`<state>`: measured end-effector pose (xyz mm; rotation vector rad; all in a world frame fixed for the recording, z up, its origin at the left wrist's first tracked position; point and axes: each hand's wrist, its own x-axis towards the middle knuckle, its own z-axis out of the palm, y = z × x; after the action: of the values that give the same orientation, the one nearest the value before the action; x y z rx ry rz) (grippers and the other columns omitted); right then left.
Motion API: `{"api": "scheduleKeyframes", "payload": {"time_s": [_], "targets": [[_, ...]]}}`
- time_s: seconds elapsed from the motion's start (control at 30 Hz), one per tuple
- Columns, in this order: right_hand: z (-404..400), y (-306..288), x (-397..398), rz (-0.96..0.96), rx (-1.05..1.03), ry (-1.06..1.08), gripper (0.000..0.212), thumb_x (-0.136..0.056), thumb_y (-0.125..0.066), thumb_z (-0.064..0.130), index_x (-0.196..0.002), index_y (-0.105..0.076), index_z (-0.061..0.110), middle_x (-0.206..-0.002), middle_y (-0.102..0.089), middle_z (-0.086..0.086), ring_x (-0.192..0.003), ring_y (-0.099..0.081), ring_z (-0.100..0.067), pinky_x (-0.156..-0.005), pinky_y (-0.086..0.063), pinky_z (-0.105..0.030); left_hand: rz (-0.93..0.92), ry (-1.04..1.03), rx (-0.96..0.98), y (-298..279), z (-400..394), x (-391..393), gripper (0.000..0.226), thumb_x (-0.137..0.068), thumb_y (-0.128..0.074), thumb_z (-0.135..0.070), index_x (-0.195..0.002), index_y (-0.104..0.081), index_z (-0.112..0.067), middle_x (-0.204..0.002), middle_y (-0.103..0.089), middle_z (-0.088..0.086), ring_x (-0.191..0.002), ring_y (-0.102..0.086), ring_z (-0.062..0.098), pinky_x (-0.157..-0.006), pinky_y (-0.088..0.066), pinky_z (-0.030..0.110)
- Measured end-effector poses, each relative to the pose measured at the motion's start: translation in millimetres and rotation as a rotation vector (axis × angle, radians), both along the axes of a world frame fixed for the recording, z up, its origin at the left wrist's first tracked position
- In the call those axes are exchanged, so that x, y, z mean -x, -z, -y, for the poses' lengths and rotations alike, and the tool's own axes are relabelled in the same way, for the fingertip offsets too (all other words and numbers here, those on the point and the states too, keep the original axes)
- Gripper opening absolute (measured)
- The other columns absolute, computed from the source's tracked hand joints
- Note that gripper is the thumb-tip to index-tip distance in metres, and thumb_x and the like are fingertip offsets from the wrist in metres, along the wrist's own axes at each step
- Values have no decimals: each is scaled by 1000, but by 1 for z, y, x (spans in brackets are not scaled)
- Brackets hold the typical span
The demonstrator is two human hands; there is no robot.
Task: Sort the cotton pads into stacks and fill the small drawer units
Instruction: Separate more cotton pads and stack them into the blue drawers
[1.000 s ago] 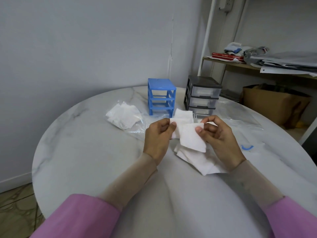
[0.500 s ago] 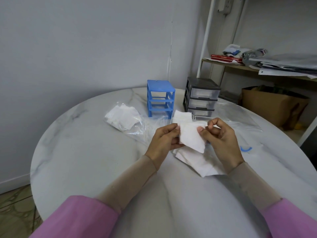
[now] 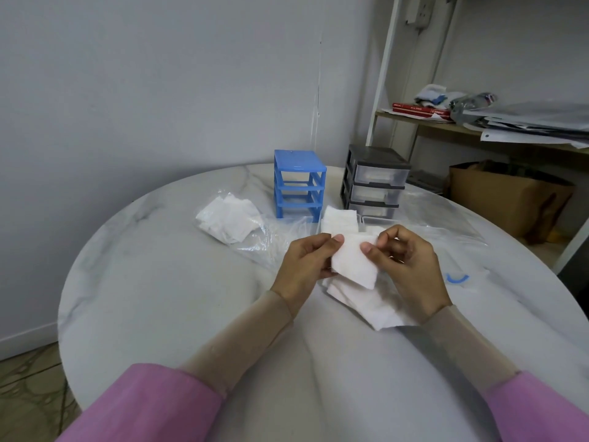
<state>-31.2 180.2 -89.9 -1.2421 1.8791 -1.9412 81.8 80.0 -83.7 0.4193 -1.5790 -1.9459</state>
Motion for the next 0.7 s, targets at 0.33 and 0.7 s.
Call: {"api": "scheduleKeyframes", "payload": {"time_s": [0.33, 0.7], "targets": [[2, 6, 4, -64, -190, -38, 18, -70, -80, 13, -77, -63, 15, -77, -64, 6, -66, -57, -9, -67, -49, -18, 9, -114, -59, 1, 5, 1, 22, -92, -51, -8, -76, -64, -13, -75, -65, 1, -65, -61, 7, -57, -52, 15], [0, 6, 3, -124, -210, -30, 15, -80, -70, 13, -73, -57, 12, -70, -55, 10, -64, -49, -3, -64, -41, -15, -17, -163, -40, 2, 9, 2, 23, -93, -49, -6, -74, -61, -10, -77, -62, 4, -73, -59, 12, -58, -53, 14]]}}
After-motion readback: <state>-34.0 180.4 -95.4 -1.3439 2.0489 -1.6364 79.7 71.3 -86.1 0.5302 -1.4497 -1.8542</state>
